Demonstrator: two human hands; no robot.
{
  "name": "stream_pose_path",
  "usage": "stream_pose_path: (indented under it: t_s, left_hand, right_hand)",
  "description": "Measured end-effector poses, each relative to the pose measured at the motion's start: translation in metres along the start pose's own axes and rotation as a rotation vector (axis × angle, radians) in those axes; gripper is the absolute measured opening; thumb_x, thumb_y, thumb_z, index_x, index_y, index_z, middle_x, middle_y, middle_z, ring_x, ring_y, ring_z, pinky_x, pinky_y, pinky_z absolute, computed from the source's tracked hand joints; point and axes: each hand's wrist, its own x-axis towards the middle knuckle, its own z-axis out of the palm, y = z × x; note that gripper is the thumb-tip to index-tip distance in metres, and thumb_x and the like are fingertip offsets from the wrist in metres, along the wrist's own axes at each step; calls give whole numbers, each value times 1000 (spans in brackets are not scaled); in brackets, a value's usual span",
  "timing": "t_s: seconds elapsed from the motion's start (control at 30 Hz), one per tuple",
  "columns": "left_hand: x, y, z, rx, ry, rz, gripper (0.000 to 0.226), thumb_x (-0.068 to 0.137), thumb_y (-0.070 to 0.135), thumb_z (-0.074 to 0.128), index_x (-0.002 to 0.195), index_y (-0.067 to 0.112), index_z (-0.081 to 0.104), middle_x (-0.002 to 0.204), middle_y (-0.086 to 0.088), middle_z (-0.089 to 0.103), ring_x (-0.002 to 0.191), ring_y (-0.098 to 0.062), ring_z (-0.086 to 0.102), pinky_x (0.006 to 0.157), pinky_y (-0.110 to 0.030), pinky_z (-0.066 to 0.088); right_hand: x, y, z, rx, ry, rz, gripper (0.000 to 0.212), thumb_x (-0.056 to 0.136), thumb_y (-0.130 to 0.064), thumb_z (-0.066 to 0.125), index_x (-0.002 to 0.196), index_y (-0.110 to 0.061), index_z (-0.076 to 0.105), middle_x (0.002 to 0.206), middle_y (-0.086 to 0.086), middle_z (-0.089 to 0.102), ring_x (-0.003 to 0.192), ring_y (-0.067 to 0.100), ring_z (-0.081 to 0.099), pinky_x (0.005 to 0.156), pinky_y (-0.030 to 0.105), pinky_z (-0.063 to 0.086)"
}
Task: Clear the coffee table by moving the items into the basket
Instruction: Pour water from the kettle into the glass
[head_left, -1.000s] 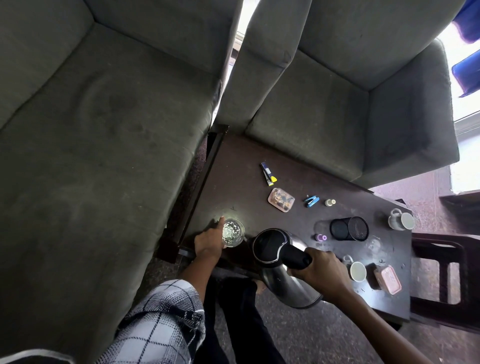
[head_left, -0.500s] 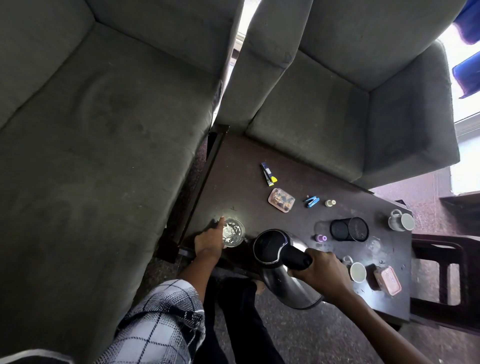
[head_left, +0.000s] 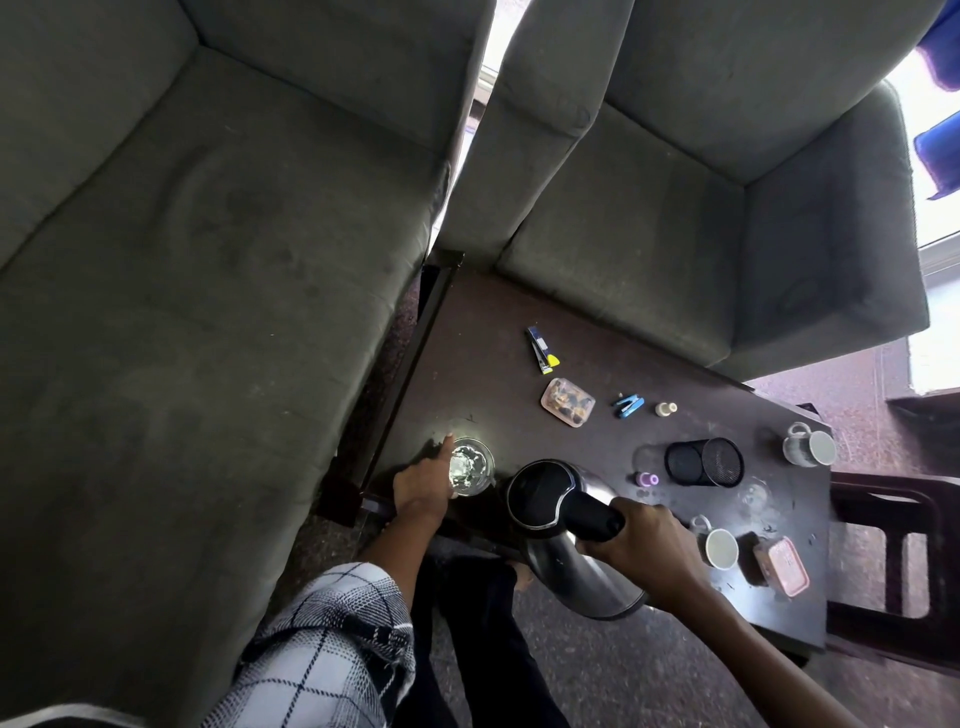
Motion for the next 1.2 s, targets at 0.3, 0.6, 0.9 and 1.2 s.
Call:
stream_pose_path:
  t_s: [0.3,0.6,0.9,1.2]
  left_hand:
    - [3,-1,3,-20,7,1,76,92,19,55,148,34,6,119,-8,65,107,-25,64,86,-34,49]
    - [3,-2,5,-4,16,3,76,92,18,54,149,34,6,116,-7,67,104,-24,65,82,-33,50]
    - [2,-1,3,-3,5,7,79,92,19,56,149,32,4,118,-7,66,106,-24,64,84,-34,49]
    - [2,-1,3,7,5,-3,78,92,17,55,149,33,4,117,-7,66,105,-24,64,83,-33,49]
  right_hand:
    - [0,-4,-2,-43,12,-6,38,70,-52,67,88,-19,63,84,-1,68,82,21,65,60,25,37]
    - [0,-5,-3,-54,7,-2,37,70,-52,66,89,-19,62,80,-3,64,79,19,64,57,25,35]
    - [0,-5,-2,-56,23,-9,35,69,-53,66,82,-20,60,71,-6,55,70,17,56,48,22,28]
    - [3,-4,0,-61,13,-24,37,68,-54,67,84,-20,62,72,-7,56,76,19,63,46,19,27]
